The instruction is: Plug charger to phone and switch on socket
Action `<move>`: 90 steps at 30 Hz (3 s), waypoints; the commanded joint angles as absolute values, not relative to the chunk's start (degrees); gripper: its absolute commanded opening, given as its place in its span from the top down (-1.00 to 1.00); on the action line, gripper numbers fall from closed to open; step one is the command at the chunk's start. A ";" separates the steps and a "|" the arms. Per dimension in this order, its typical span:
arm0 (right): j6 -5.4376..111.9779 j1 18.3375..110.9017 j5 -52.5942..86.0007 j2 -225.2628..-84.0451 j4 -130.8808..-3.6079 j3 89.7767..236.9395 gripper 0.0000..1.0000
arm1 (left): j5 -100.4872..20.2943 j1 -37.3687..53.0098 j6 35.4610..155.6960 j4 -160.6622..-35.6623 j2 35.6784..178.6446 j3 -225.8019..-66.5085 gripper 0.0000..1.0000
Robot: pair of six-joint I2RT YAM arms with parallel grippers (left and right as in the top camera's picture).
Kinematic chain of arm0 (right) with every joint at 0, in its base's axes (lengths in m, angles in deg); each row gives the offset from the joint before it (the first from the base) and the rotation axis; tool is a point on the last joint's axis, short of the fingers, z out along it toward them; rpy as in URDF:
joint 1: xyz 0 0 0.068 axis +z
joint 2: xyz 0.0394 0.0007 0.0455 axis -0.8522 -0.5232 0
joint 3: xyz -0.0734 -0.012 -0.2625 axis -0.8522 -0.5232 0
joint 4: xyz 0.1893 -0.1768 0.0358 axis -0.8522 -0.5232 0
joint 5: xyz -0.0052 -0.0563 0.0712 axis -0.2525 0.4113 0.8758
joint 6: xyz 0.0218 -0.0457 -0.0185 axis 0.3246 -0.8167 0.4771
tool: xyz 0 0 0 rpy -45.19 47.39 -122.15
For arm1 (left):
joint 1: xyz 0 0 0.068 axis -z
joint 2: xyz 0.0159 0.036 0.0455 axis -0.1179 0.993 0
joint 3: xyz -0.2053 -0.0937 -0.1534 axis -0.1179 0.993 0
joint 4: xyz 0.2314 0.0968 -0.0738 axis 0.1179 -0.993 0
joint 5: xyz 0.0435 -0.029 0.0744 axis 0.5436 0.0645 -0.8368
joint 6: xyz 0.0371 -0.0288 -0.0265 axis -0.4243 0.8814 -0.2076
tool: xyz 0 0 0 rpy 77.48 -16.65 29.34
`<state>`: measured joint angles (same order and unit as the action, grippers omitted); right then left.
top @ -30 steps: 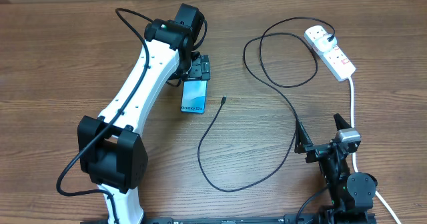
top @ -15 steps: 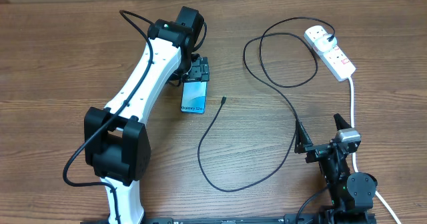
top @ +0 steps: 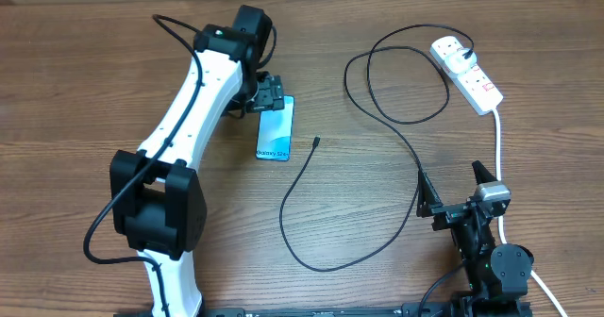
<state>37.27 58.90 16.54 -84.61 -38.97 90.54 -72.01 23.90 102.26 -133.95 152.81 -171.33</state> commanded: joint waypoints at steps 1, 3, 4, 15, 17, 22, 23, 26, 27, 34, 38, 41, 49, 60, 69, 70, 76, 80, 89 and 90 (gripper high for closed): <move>37.62 58.82 15.99 -84.05 -38.69 89.95 -1.00 | -70.74 23.83 100.24 -133.54 153.36 -171.05 -0.99; 37.62 58.82 15.99 -84.05 -38.69 89.95 -1.00 | -70.15 23.87 98.65 -132.86 153.38 -170.02 -1.00; 37.62 58.82 15.99 -84.05 -38.69 89.97 -1.00 | -70.19 23.96 98.54 -132.62 153.38 -169.59 -0.99; 37.62 58.82 15.99 -84.05 -38.69 89.97 -1.00 | -68.69 23.94 98.54 -127.42 153.38 -164.58 -0.99; 37.62 58.82 15.99 -84.05 -38.69 89.97 -1.00 | -67.11 24.16 97.91 -126.15 153.38 -163.38 -1.00; 37.62 58.82 15.99 -84.05 -38.69 89.95 -1.00 | -65.73 25.45 97.25 -123.35 153.38 -161.11 -1.00; 37.62 58.82 15.99 -84.05 -38.69 89.97 -1.00 | -65.73 25.69 97.25 -123.07 153.38 -160.97 -1.00; 37.62 58.82 15.99 -84.05 -38.69 89.95 -1.00 | -65.71 26.34 97.23 -122.35 153.38 -160.93 -1.00; 37.62 58.82 15.99 -84.05 -38.69 89.95 -0.99 | -65.78 26.52 97.03 -122.08 153.38 -160.93 -1.00; 37.62 58.82 15.99 -84.05 -38.69 89.97 -0.99 | -65.76 26.85 95.85 -120.12 153.38 -160.91 -0.99; 37.62 58.82 15.99 -84.05 -38.69 89.97 -1.00 | -65.78 26.93 95.09 -119.75 153.38 -160.91 -0.99; 37.62 58.82 15.99 -84.05 -38.69 89.95 -1.00 | -65.78 27.07 95.06 -119.57 153.38 -160.91 -1.00; 37.62 58.82 15.99 -84.05 -38.71 89.97 -1.00 | -65.76 27.07 95.06 -119.40 153.38 -160.91 -1.00; 37.62 58.82 15.99 -84.05 -38.69 89.97 -1.00 | -65.78 27.44 93.95 -118.39 153.38 -160.91 -1.00; 37.62 58.82 15.99 -84.05 -38.69 89.95 -1.00 | -65.78 27.44 93.99 -118.00 153.38 -160.89 -0.99; 37.62 58.82 15.99 -84.05 -38.69 89.95 -1.00 | -65.80 27.44 93.99 -117.93 153.40 -160.86 -1.00; 37.62 58.82 15.99 -84.05 -38.71 89.95 -1.00 | -66.19 27.44 93.99 -117.65 153.40 -160.86 -0.99; 37.62 58.82 15.99 -84.05 -38.69 89.95 -1.00 | -66.63 27.44 93.99 -117.65 153.95 -160.86 -1.00; 37.62 58.82 15.99 -84.05 -38.69 89.95 -1.00 | -66.87 27.44 94.02 -118.22 158.06 -160.86 -1.00; 37.62 58.82 15.99 -84.05 -38.69 89.95 -1.00 | -66.85 27.44 94.02 -118.15 158.69 -160.86 -1.00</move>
<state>37.25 58.93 16.54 -84.61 -38.97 90.54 -66.26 27.04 95.11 -118.15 156.74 -161.21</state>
